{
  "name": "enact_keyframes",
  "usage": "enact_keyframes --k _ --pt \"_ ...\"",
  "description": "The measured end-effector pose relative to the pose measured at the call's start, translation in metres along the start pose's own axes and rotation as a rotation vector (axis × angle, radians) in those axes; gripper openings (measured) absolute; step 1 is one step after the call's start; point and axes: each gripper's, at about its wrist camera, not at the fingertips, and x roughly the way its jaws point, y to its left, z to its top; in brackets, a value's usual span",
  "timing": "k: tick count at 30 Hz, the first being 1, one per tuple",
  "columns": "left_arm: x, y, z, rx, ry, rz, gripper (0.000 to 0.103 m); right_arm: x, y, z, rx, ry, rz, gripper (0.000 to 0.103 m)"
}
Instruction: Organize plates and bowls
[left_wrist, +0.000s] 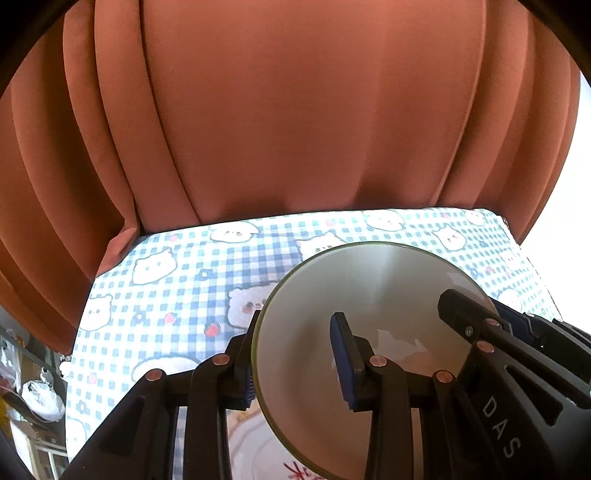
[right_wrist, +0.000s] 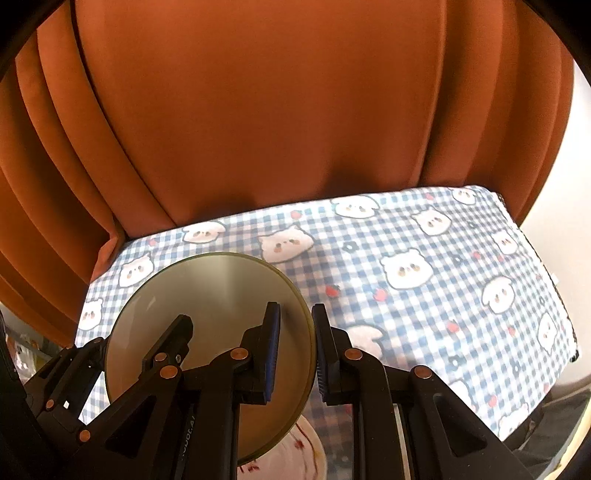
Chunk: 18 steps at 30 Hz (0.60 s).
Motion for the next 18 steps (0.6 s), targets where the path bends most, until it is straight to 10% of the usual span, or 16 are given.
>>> enact_keyframes --k 18 --pt "-0.018 -0.106 -0.056 -0.014 0.047 0.037 0.034 -0.024 -0.112 -0.061 -0.035 0.026 0.048 0.020"
